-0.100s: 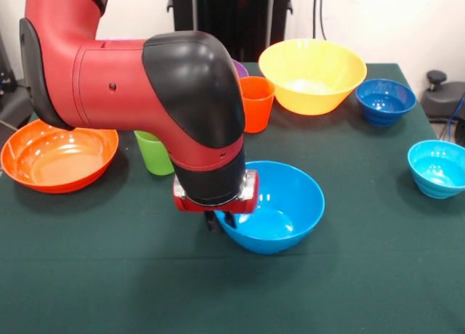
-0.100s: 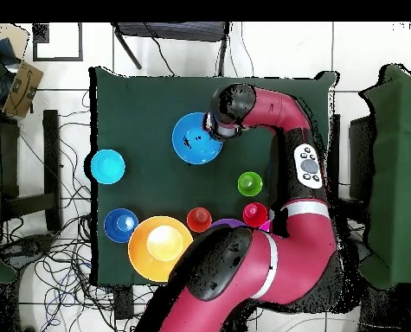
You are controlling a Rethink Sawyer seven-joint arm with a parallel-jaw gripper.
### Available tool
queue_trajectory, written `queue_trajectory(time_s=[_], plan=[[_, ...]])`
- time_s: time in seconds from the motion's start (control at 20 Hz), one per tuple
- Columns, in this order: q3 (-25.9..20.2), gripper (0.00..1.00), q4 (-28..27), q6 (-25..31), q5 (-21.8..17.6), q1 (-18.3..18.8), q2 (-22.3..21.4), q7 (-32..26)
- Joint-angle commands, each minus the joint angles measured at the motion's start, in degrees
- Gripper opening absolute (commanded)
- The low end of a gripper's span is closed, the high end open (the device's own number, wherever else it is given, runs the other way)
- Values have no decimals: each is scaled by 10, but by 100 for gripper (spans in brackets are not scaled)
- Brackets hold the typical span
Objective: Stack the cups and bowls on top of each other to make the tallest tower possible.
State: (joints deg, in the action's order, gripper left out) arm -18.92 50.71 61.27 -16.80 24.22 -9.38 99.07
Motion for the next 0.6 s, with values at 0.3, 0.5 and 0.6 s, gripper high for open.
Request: queue_trajectory(time_s=[0.3, 0.5, 0.6], plan=[[-4, 100, 30, -34, -71, -4, -25, -132], [-6, 100, 89, 8, -58, 0, -89, -139], [-8, 100, 105, 21, -54, 2, -106, -141]])
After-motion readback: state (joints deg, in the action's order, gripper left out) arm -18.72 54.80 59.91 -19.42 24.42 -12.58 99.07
